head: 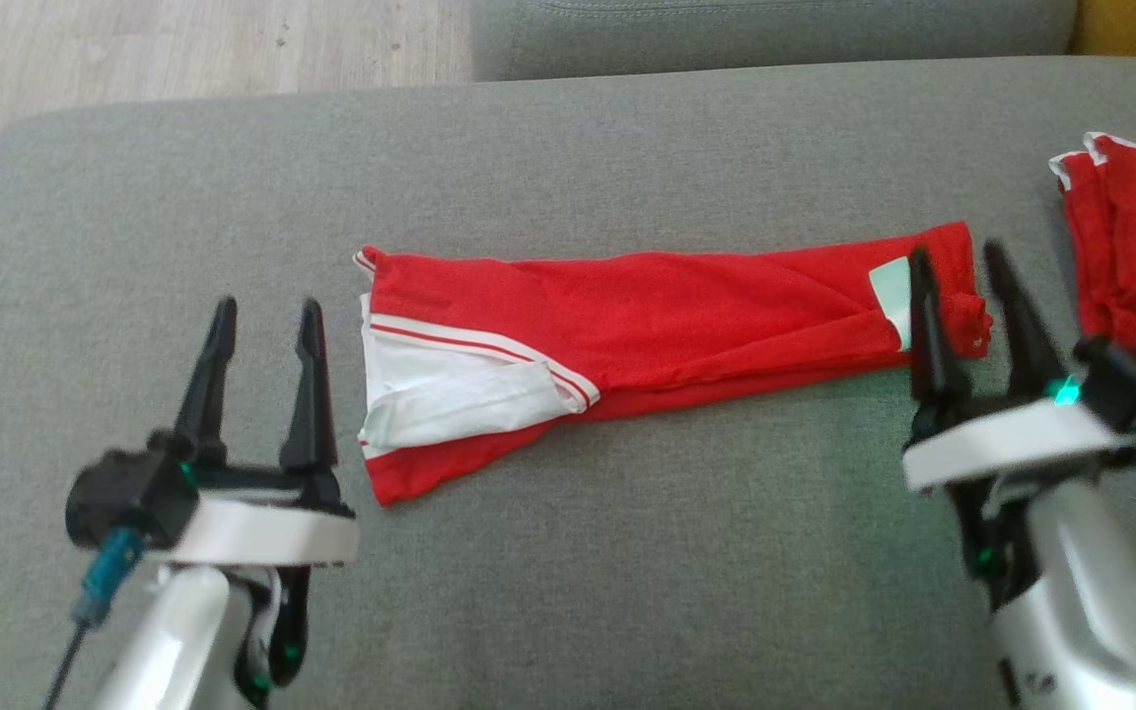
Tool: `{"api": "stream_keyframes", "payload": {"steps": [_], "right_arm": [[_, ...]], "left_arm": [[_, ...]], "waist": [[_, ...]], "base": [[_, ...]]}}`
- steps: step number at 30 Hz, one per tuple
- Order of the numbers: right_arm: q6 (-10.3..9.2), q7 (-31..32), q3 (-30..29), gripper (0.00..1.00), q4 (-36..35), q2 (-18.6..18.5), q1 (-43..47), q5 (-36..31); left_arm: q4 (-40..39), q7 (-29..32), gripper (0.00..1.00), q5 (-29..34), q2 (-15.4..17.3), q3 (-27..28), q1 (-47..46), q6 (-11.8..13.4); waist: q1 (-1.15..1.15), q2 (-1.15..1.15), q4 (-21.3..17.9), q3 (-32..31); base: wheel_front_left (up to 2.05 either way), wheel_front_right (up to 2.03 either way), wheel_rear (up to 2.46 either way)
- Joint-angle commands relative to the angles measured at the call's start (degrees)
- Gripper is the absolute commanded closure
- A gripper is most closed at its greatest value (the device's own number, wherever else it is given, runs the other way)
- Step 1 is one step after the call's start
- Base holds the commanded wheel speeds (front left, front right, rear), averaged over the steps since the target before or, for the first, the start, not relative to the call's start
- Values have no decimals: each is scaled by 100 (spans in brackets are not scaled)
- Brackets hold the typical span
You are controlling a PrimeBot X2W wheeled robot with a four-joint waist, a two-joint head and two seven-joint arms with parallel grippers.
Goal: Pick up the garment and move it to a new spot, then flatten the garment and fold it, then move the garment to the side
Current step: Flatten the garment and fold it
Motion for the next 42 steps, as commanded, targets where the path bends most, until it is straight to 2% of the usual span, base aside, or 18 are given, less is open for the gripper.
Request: {"api": "stream_keyframes", "payload": {"steps": [1, 6, 10, 17, 20, 23, 30, 35, 42], "right_arm": [[-5, -87, -15, 0, -126, 134, 37, -103], [-5, -173, -189, 0, -11, 407, 143, -406], [-5, -111, -347, 0, 123, 467, -11, -618], [-5, 297, -1528, 0, 869, 593, -532, -1073], [-5, 419, -2038, 0, 1282, 628, -809, -1322], [-5, 533, -2207, 0, 1828, 636, -1068, -1236], [-5, 469, -2306, 0, 3156, 639, -1487, -1288], [-5, 71, -2332, 0, 4128, 639, -1850, -1234], [-5, -191, -2160, 0, 4843, 639, -2156, -1069]], "left_arm": [[-127, -27, 0, 176, -53, 436, -116, -121], [-35, -28, 0, 707, -618, 1007, 247, -581], [80, -28, 0, 1052, -859, 1278, 250, -953], [274, -28, 0, 1366, -1156, 1519, 86, -1325], [347, -28, 0, 1478, -1239, 1492, -34, -1407], [385, -28, 0, 1538, -1315, 1474, -162, -1452], [438, -28, 0, 1597, -1395, 1478, -280, -1497], [475, -28, 0, 1631, -1410, 1529, -272, -1507], [491, -28, 0, 1608, -1395, 1505, -281, -1509]], "waist": [[1, 0, -14, -9], [1, 0, -24, 51], [1, 0, 16, 167], [1, 0, 155, 472], [1, 0, 219, 625], [1, 0, 275, 750], [1, 0, 294, 909], [1, 0, 246, 929], [1, 0, 196, 880]], "base": [[0, 0, 0], [0, 0, 0], [0, 0, 0], [0, 0, 0], [0, 0, 0], [0, 0, 0], [0, 0, 0], [0, 0, 0], [0, 0, 0]]}}
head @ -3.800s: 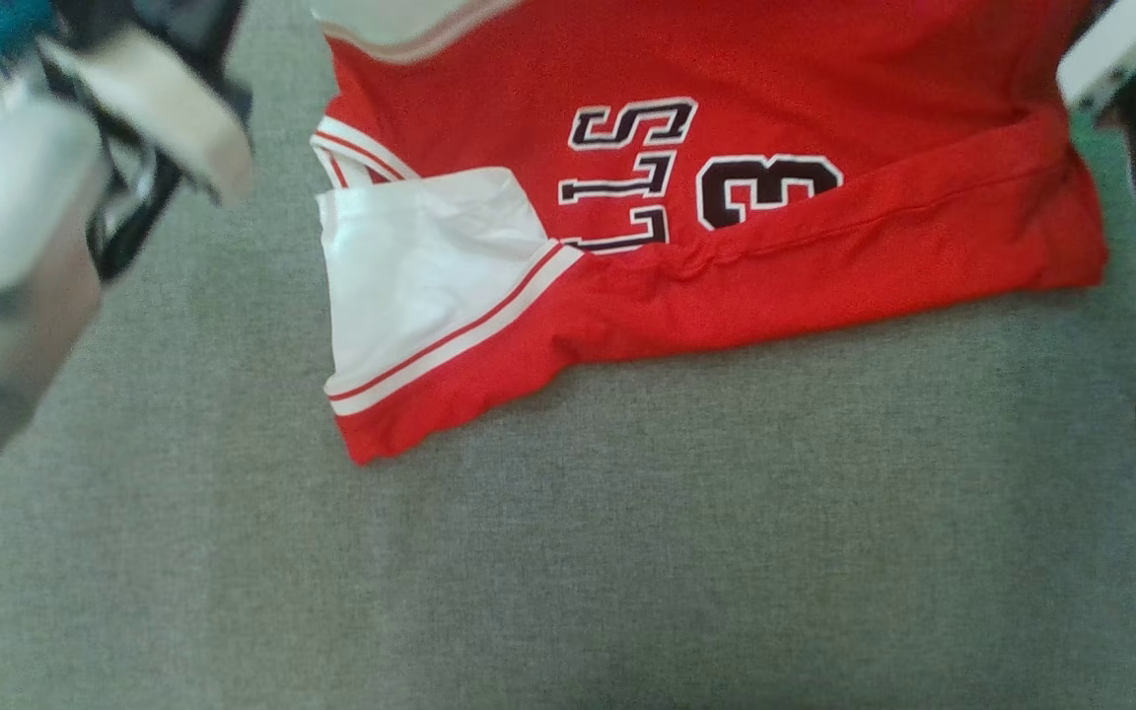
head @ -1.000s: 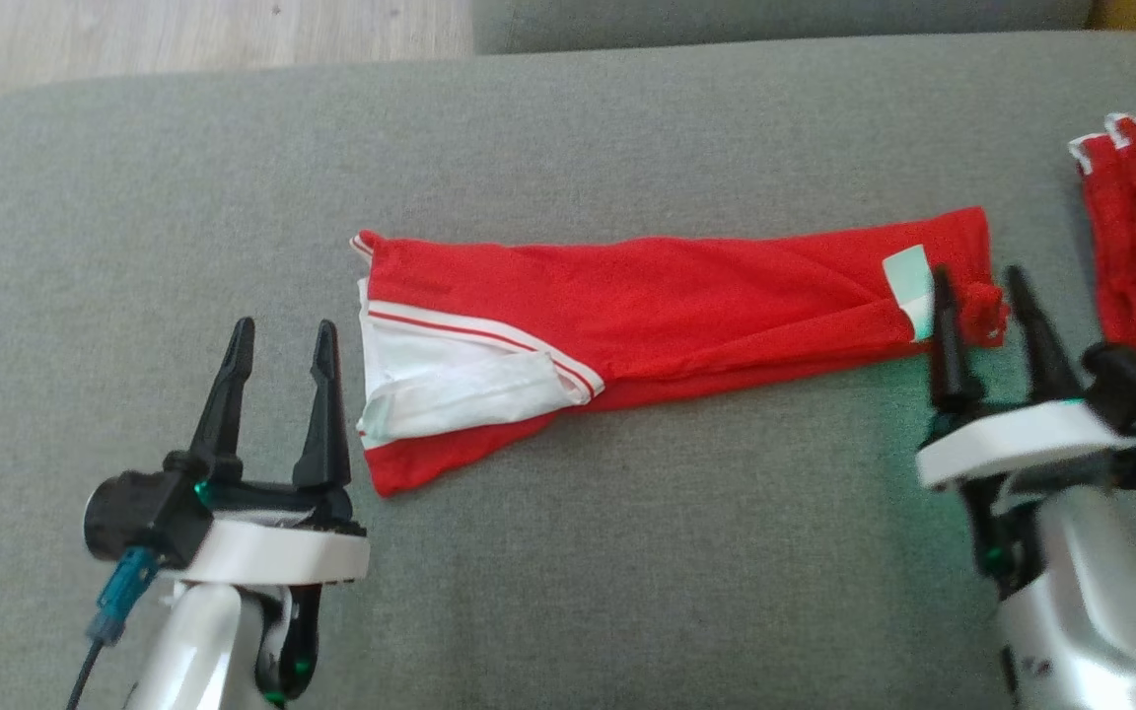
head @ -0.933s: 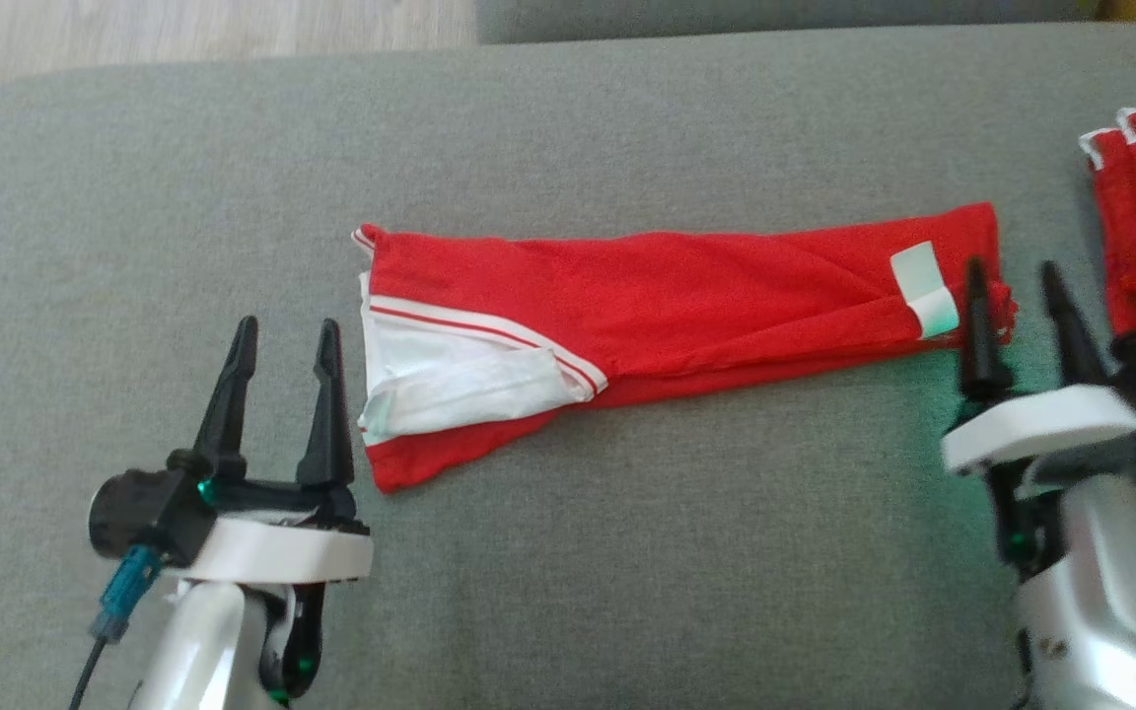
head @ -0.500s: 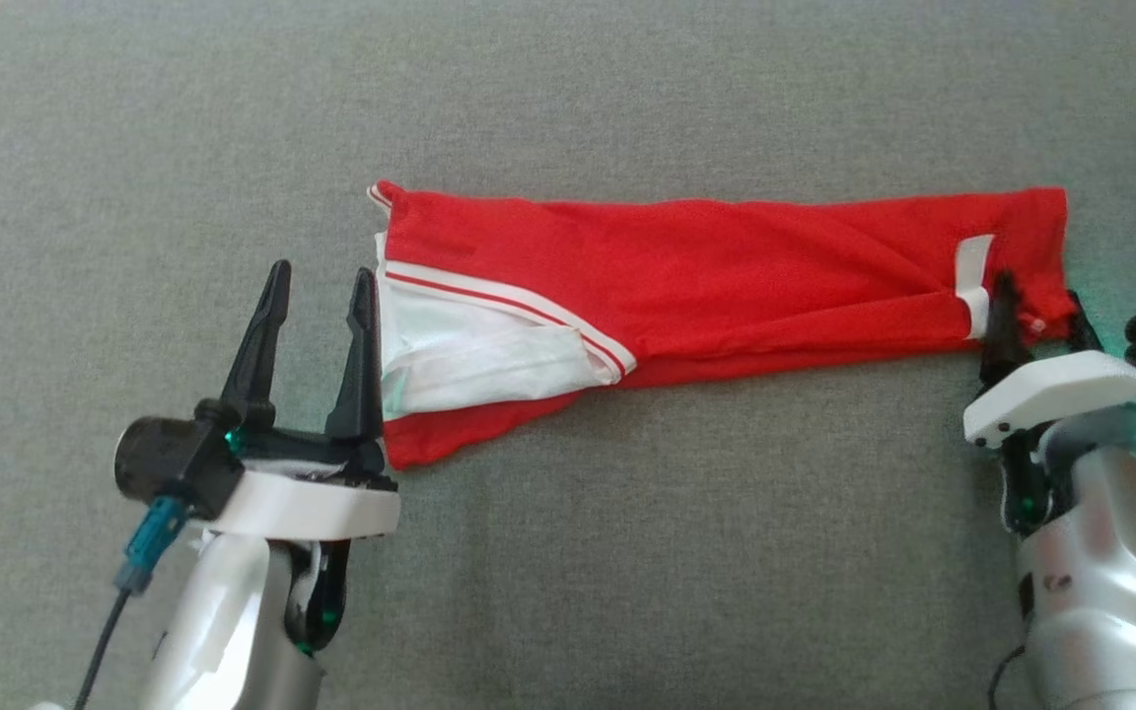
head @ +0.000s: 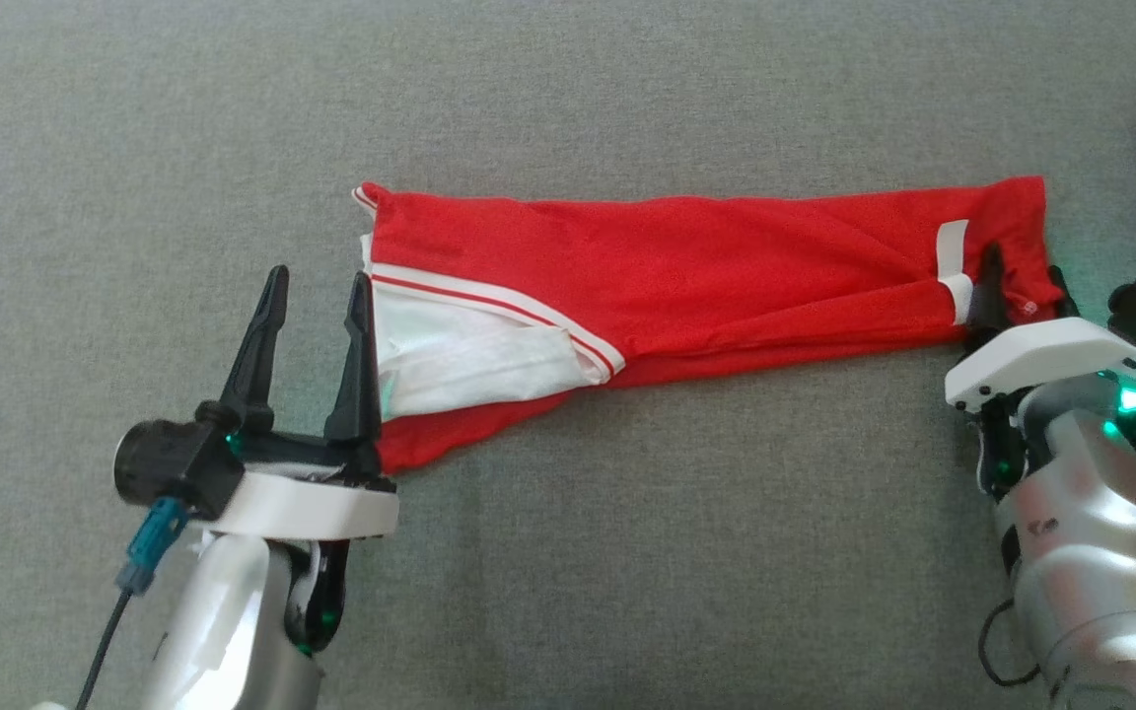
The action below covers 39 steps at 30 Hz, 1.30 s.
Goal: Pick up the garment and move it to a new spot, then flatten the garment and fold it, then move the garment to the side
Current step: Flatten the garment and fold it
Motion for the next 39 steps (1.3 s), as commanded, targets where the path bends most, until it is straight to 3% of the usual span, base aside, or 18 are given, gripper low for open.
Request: {"api": "stream_keyframes", "payload": {"steps": [1, 2, 3, 8, 17, 21, 25, 27, 31, 39], "right_arm": [[-5, 75, 174, 9, 171, 164, 133, 32], [-5, 54, 193, 64, 222, 164, 100, 55], [-5, 37, 213, 100, 244, 164, 69, 69], [-5, 3, -3, 100, -33, 161, 91, -132], [-5, -1, -1191, 100, -908, -122, 529, -968], [-5, -1, -1546, 100, -1188, -23, 572, -1256], [-5, -1, -1498, 100, -1428, 122, 535, -1356], [-5, -1, -1290, 100, -1478, 154, 501, -1297], [-5, -1, -329, 100, -1238, 161, 345, -439], [-5, -1, 2099, 100, -1568, 163, 486, 1273]], "left_arm": [[-166, -28, 0, 12, 58, 169, -168, -32], [-168, -28, 0, 6, 60, 169, -163, -32], [-169, -28, 0, 1, 61, 170, -158, -32], [-163, -28, 0, -18, 75, 183, -130, -32], [-129, -28, 0, -45, 87, 231, -29, -32], [-122, -28, 0, -47, 84, 257, 43, -33], [-139, -28, 0, -41, 67, 266, 122, -33], [-149, -28, 0, -38, 56, 264, 170, -33], [-141, -28, 0, -46, 31, 208, 233, -33], [-174, -28, 0, -69, 4, 99, 358, -33]], "waist": [[0, 0, -5, -9], [0, 0, -10, -16], [0, 0, -16, -22], [0, 0, -29, -50], [0, 0, -17, -208], [0, 0, -44, -355], [0, 0, -70, -568], [0, 0, -68, -686], [0, 0, 22, -898], [0, 0, 348, -1158]], "base": [[0, 0, 0], [0, 0, 0], [0, 0, 0], [0, 0, 0], [0, 0, 0], [0, 0, 0], [0, 0, 0], [0, 0, 0], [0, 0, 0], [0, 0, 0]]}}
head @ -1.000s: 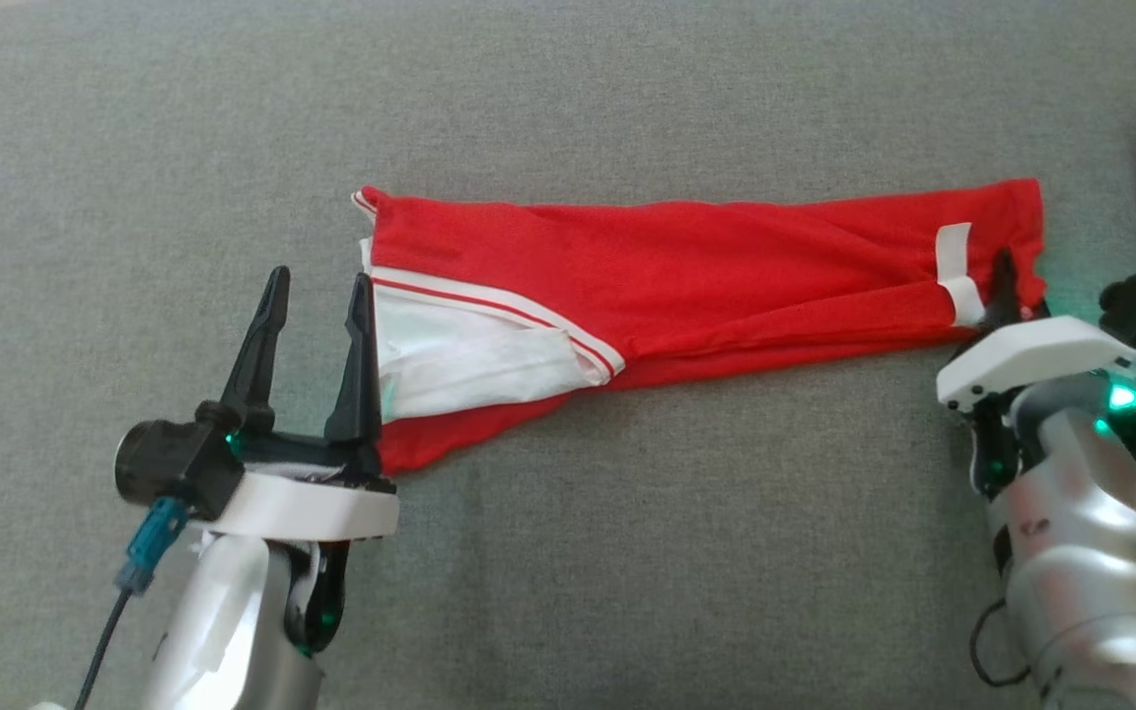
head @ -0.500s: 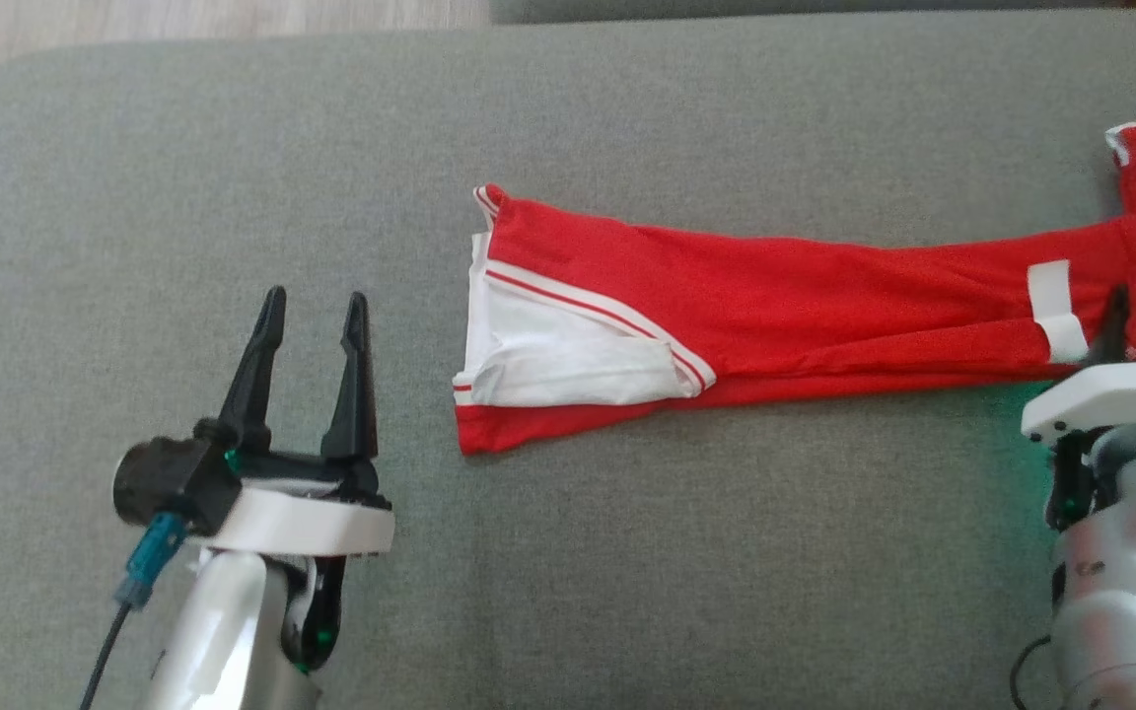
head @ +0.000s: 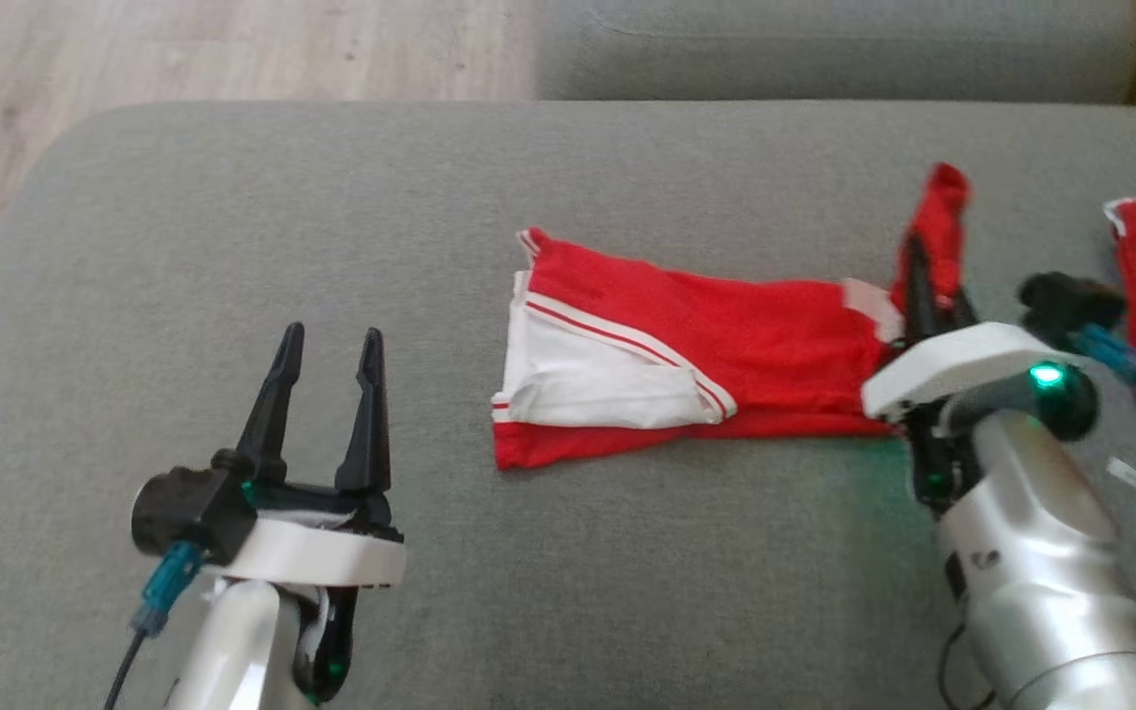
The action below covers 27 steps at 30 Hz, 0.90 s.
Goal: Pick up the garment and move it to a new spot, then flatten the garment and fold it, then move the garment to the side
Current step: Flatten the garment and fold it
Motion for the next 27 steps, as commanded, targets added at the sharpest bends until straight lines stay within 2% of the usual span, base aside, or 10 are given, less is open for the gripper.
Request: {"api": "stream_keyframes", "payload": {"steps": [1, 12, 20, 27], "right_arm": [[-5, -22, 480, 100, -274, 60, -79, 229], [-5, -22, 1718, 100, -357, 60, 2, 1024], [-5, -23, 2296, 100, 13, 61, -122, 1490], [-5, -23, 2625, 100, 218, 61, -216, 1802]], "left_arm": [[-213, -28, 0, -42, 28, 125, -37, 9], [-203, -28, 0, -78, 16, 109, 71, 9], [-156, -28, 0, -127, 2, 5, 46, 9], [-90, -28, 0, -163, -5, -69, 25, 9]], "waist": [[1, 0, 173, -90], [1, 0, 981, -212], [1, 0, 1508, -136], [1, 0, 1742, -76]], "base": [[0, 0, 0], [0, 0, 0], [0, 0, 0], [0, 0, 0]]}}
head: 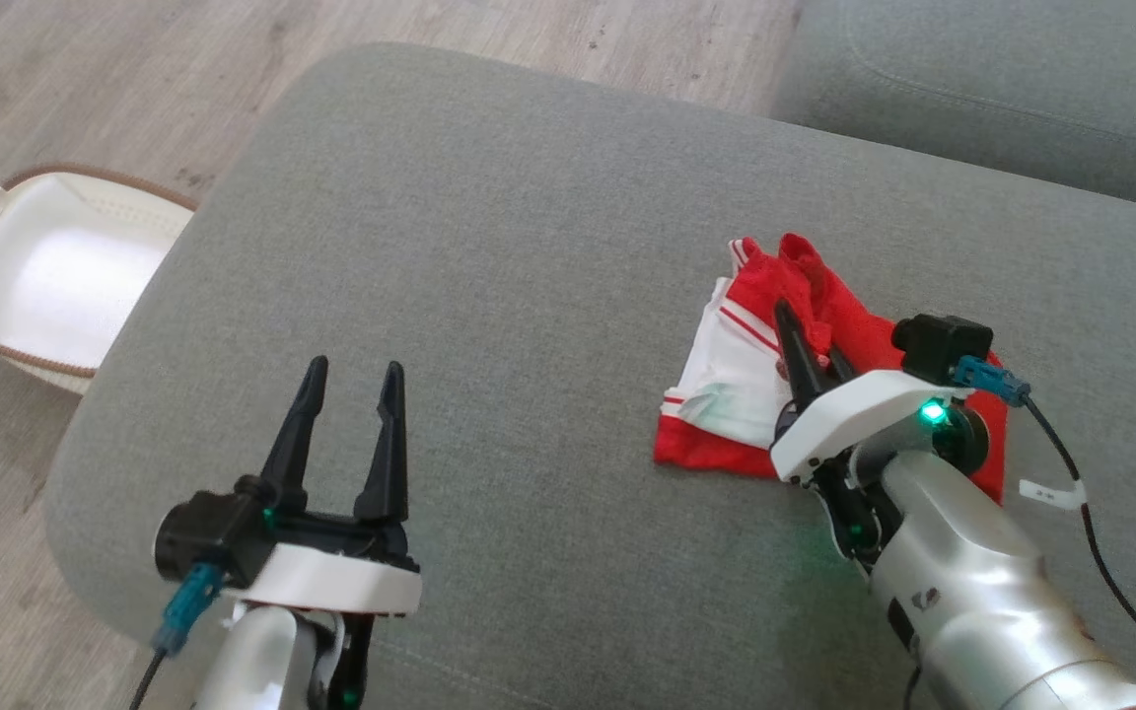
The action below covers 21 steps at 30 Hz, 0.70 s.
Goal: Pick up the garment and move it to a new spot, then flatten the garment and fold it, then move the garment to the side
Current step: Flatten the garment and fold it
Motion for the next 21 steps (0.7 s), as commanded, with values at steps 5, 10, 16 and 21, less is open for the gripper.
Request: {"api": "stream_keyframes", "payload": {"steps": [5, 10, 16, 21], "right_arm": [[-5, -23, 644, 0, -326, 65, -154, 420], [-5, 104, 1729, 0, -992, 65, -66, 1142], [-5, 3, 1904, 0, -854, 65, -456, 1032], [-5, -20, 834, 0, -685, 63, -751, -199]], "left_arm": [[-101, -28, 0, -46, 8, 67, -208, 9], [-21, -28, 0, -59, 7, 85, -209, 9], [-99, -28, 0, -35, 6, 200, -248, 9], [-292, -28, 0, -13, 6, 316, -257, 9]], "waist": [[0, 0, 94, 31], [0, 0, 2, 17], [0, 0, -305, 22], [0, 0, -728, 50]], "base": [[0, 0, 0], [0, 0, 0], [0, 0, 0], [0, 0, 0]]}}
